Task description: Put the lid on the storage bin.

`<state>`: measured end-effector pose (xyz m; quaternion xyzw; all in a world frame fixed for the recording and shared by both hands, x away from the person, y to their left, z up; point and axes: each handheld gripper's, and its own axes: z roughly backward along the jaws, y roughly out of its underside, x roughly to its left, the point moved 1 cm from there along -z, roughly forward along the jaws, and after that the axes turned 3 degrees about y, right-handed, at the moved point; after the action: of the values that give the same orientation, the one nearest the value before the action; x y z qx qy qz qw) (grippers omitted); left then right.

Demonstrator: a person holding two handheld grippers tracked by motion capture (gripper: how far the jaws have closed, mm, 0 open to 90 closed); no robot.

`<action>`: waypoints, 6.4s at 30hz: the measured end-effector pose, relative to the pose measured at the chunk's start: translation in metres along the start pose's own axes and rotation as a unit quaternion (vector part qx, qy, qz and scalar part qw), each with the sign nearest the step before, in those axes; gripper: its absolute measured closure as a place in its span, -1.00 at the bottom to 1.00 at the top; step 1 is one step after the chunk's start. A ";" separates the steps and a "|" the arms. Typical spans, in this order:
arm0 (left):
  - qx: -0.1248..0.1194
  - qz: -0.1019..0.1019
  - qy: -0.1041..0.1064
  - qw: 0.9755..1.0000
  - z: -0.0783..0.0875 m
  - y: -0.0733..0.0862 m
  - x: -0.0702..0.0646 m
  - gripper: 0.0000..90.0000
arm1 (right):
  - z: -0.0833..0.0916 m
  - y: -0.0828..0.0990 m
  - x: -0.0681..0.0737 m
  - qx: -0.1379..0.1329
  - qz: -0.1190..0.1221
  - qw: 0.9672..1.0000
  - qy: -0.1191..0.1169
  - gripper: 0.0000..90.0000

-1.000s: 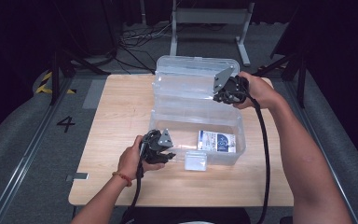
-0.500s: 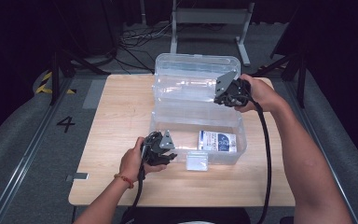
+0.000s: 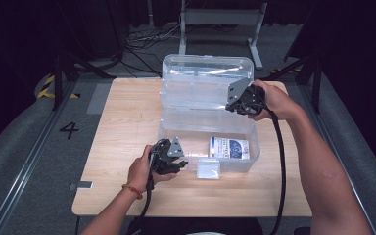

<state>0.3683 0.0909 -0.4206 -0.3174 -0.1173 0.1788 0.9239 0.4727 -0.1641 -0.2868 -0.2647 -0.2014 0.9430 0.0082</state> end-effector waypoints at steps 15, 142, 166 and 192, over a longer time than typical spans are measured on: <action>-0.007 -0.004 -0.010 1.000 -0.004 -0.004 -0.005 0.37 | 0.006 0.005 0.008 -0.004 0.000 1.000 0.005 0.96; -0.146 0.081 -0.093 0.982 0.090 -0.038 0.106 0.99 | 0.031 0.066 0.104 -0.101 -0.068 0.990 0.077 0.63; -0.134 0.055 -0.079 0.986 0.086 -0.027 0.087 0.99 | 0.064 0.106 0.119 -0.147 -0.137 0.977 0.070 0.49; -0.101 0.049 -0.057 0.992 0.074 0.009 0.064 0.99 | 0.057 0.147 0.146 -0.136 -0.206 0.967 0.054 0.39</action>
<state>0.3993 0.1634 -0.3622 -0.4039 -0.1713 0.2290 0.8690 0.3317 -0.3028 -0.3710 -0.2667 -0.3777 0.8688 0.1774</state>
